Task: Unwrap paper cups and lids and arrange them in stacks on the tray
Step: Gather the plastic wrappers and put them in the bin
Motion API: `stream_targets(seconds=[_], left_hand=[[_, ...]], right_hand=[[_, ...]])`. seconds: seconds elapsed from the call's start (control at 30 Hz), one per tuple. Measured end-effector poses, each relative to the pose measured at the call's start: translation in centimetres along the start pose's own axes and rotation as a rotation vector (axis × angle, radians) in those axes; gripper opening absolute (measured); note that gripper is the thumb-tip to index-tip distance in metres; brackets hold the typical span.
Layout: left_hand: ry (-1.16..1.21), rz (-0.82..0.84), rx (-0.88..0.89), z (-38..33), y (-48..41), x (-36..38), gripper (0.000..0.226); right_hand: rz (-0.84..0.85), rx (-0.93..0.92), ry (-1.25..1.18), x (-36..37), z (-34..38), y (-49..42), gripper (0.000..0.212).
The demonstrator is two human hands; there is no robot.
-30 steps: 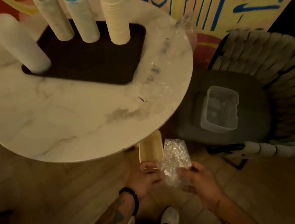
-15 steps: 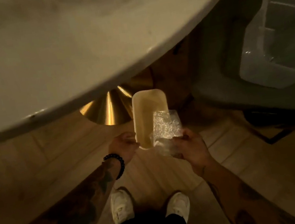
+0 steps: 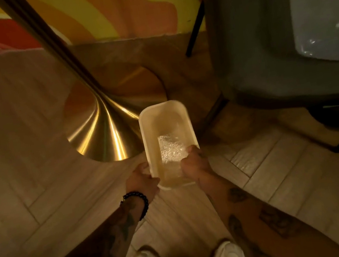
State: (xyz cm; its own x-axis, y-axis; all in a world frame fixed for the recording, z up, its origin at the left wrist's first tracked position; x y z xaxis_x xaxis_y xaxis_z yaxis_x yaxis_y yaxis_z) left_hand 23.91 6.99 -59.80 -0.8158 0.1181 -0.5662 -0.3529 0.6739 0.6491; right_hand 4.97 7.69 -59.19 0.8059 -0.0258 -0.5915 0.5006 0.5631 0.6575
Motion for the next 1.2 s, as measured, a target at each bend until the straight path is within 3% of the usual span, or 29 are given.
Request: stream_targets(seconds=[0.23,0.6,0.77,1.07,1.2], left_hand=[[0.017,-0.012,0.022,0.2,-0.2,0.0,0.042],[0.018,-0.003,0.002,-0.8,1.0,-1.1,0.042],[-0.094,-0.050,0.099,-3.1,2.4,-4.0,0.044],[-0.350,0.066,0.404,-12.5,15.6,-9.6,0.034],[-0.297,0.180,0.422,-16.9,23.8,-12.2,0.028]], right_hand=[[-0.052,-0.007,0.042,1.6,0.9,-1.3,0.038],[0.062,-0.048,0.190,0.4,1.5,-0.1,0.046],[0.088,-0.105,0.226,-3.0,2.8,2.4,0.048],[0.154,-0.199,0.260,-13.0,6.1,12.9,0.048],[0.106,-0.215,0.161,-19.9,8.4,19.4,0.041]])
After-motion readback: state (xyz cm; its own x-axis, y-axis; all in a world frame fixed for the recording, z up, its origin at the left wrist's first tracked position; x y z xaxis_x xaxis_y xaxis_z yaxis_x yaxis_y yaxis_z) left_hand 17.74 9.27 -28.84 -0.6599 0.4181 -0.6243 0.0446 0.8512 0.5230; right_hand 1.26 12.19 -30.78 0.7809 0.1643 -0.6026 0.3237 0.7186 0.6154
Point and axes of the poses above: each hand's wrist, its own y-axis away from the middle knuckle, its own x-axis out of the palm, z = x × y, the point moved 8 cm from there along -y, towards the middle knuckle, and after that the axes turned 14 degrees about -z, right-handed, at the moved point
